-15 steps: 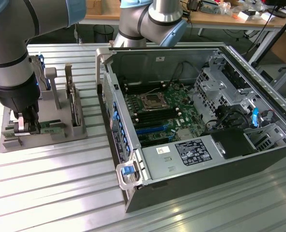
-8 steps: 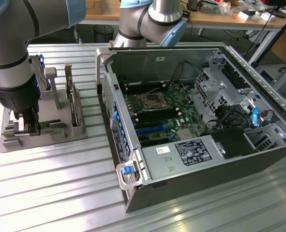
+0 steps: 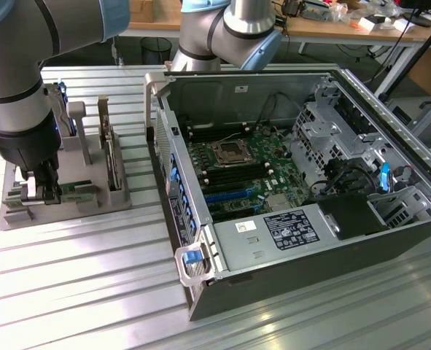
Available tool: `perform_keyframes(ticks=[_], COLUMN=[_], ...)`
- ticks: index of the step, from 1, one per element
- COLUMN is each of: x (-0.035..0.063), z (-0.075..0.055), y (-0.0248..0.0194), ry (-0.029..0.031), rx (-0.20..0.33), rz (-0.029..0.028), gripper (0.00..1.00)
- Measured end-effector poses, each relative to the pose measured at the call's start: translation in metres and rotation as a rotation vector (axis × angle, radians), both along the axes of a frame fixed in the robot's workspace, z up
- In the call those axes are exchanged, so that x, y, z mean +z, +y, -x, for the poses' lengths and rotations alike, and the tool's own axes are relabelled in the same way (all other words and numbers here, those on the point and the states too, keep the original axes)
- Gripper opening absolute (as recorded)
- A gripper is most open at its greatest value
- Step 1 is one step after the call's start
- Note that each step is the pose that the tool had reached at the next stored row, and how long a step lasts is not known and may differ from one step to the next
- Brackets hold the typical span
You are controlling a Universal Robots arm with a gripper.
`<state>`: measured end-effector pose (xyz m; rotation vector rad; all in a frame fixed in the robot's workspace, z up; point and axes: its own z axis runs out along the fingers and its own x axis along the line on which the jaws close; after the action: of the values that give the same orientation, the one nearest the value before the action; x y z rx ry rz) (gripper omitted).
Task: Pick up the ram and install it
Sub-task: 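Pick up the ram and move it above insertion slot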
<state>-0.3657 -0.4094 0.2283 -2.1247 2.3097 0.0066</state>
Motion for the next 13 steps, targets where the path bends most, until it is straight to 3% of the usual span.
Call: perform_keyframes(ticks=[6, 8, 9, 13], x=[0.0000, 0.0001, 0.0000, 0.0000], z=[0.0000, 0.0000, 0.0000, 0.0000], y=[0.0000, 0.0000, 0.0000, 0.0000], ry=[0.0000, 0.0002, 0.0001, 0.0000], rx=[0.000, 0.000, 0.000, 0.000], rz=[0.0000, 0.0001, 0.0001, 0.0000], gripper=[0.22, 0.20, 0.13, 0.13])
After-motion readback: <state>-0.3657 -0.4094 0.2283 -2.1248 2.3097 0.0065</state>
